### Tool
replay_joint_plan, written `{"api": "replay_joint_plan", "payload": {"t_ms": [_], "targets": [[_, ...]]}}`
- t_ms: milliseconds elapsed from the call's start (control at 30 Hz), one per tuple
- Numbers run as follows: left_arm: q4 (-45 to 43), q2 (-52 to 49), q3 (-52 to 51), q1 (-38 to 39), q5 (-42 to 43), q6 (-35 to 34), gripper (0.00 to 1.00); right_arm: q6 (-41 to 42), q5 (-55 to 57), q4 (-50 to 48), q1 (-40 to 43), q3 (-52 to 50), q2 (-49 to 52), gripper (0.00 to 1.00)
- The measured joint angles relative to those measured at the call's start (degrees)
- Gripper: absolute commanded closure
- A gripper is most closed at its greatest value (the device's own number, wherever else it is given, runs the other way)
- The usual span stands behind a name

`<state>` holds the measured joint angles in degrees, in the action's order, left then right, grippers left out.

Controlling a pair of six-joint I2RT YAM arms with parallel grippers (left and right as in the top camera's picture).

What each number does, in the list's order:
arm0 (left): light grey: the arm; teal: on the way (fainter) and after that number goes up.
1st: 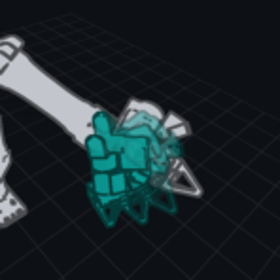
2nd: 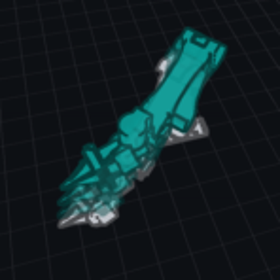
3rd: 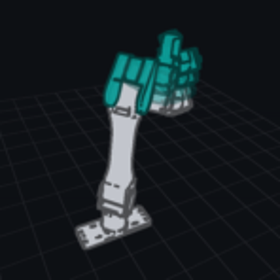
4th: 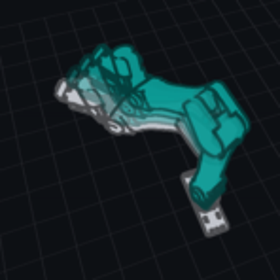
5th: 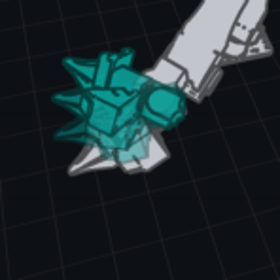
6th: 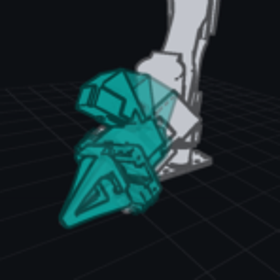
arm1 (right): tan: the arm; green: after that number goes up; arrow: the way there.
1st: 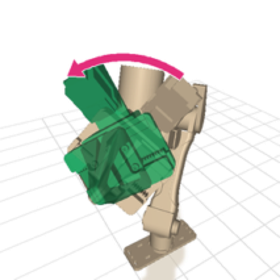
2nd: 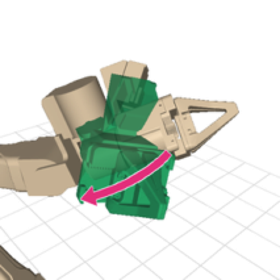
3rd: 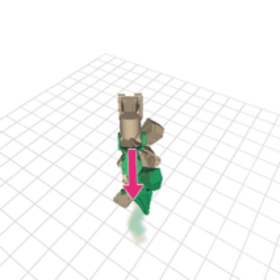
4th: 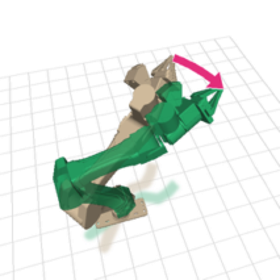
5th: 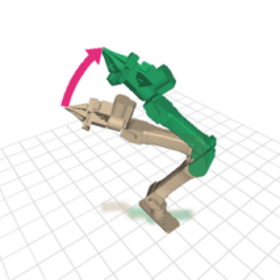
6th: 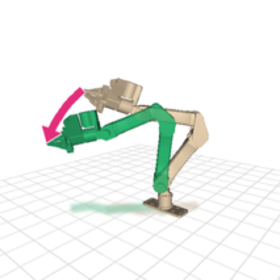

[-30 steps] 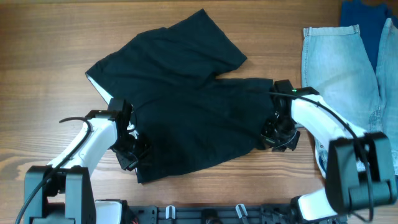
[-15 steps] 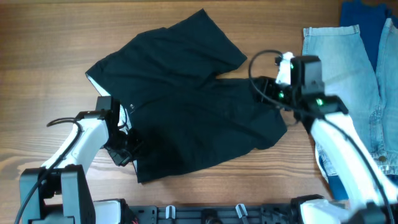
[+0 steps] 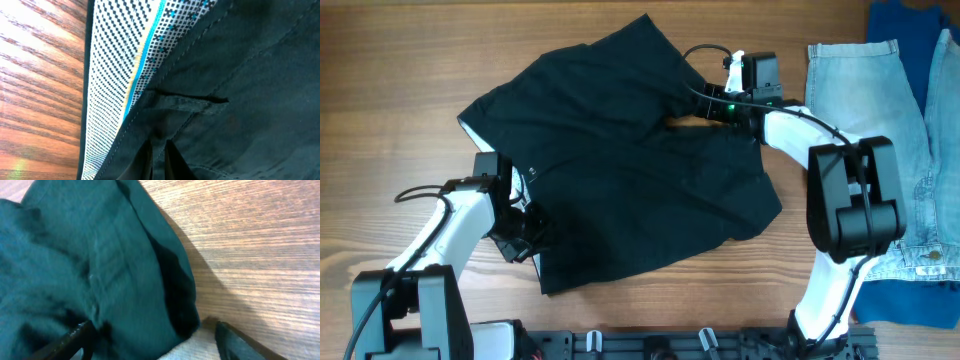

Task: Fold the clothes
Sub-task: 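Pull the shorts' top corner right with the right gripper to flatten, then grasp the shorts' bottom corners with left and right grippers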

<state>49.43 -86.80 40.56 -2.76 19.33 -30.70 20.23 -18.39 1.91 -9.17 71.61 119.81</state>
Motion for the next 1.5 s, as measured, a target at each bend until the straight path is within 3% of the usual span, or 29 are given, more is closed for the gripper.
{"api": "replay_joint_plan", "payload": {"t_ms": [67,300,467,500,567,667,733,867,1100,1267,1367,1500], "targets": [[-0.09,0.00,0.00,0.00,0.00,0.00,0.90,1.01,0.00,-2.01,0.00,0.02,0.26,0.96],[-1.07,0.00,0.00,0.00,0.00,0.00,0.89,6.71,2.49,-2.49,1.14,0.17,0.26,0.96],[-3.61,0.00,0.00,0.00,-0.02,0.00,0.89,11.32,5.05,0.66,8.41,0.22,0.24,0.96],[-4.00,0.00,0.00,0.00,-0.02,0.00,0.89,11.52,4.87,0.66,9.79,0.22,0.24,0.92],[-5.14,0.00,0.00,0.00,-0.02,0.00,0.77,11.76,3.45,0.68,13.81,0.22,0.20,0.74],[-6.97,0.00,-0.02,0.00,0.00,-0.17,0.72,10.08,-0.17,1.64,17.46,0.24,-0.35,0.48],[-8.22,0.00,0.00,0.00,0.11,0.00,0.68,8.28,-2.34,5.18,17.20,0.28,-1.70,0.43],[-8.79,0.00,0.00,0.00,2.38,1.20,0.58,5.22,-2.58,16.37,16.55,0.39,-8.00,0.39],[-4.72,0.00,0.28,0.00,7.23,5.68,0.61,1.05,1.97,42.21,16.50,1.07,-25.18,0.37],[-3.10,0.00,0.33,0.00,8.07,6.69,0.62,-0.42,2.64,52.33,16.50,0.85,-25.88,0.39],[1.14,0.00,0.33,0.02,8.26,6.69,0.48,-0.94,3.52,58.62,16.48,0.83,-25.88,0.39],[8.24,0.00,0.39,0.02,9.14,5.55,0.46,-0.24,6.05,65.66,16.50,0.74,-25.88,0.37]]}}
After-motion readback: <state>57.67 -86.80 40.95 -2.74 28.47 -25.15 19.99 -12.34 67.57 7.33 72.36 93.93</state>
